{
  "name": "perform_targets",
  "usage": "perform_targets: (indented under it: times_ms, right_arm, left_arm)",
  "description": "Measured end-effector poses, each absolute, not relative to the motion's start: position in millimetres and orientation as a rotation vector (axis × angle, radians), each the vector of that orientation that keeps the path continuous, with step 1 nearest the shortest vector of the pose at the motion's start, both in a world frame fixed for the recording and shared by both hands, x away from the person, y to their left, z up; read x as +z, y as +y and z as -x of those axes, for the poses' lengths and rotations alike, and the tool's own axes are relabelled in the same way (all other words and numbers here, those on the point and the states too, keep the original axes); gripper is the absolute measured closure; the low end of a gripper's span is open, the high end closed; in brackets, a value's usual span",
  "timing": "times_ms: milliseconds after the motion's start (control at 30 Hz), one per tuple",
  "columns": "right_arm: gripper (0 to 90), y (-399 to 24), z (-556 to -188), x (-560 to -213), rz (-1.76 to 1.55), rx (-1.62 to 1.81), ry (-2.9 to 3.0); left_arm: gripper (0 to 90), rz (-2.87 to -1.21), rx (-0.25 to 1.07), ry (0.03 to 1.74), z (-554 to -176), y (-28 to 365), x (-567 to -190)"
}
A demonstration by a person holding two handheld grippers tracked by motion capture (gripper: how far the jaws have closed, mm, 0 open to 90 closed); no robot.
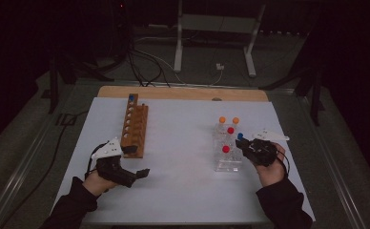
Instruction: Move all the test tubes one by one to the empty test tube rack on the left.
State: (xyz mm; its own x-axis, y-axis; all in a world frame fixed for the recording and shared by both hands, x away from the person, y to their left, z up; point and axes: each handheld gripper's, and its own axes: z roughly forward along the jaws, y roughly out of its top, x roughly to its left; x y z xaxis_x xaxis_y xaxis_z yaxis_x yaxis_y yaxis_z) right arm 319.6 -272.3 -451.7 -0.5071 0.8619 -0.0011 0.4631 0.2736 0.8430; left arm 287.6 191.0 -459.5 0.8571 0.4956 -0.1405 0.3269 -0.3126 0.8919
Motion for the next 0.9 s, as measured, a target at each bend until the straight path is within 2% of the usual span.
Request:
perform_targets:
  times_ms: [633, 900]
  right_arm:
    - [76.8, -274.0, -287.3, -405.0, -1.094, 1.188, 2.019]
    - [76.8, -269.8, -265.6, -396.7, -1.080, 1.204, 2.080]
  left_arm:
    - [0.8, -1.931, 0.183, 0.606, -286.8, 189.9, -459.1]
    - [0.8, -1.930, 0.174, 0.593, -285.9, 188.7, -457.1]
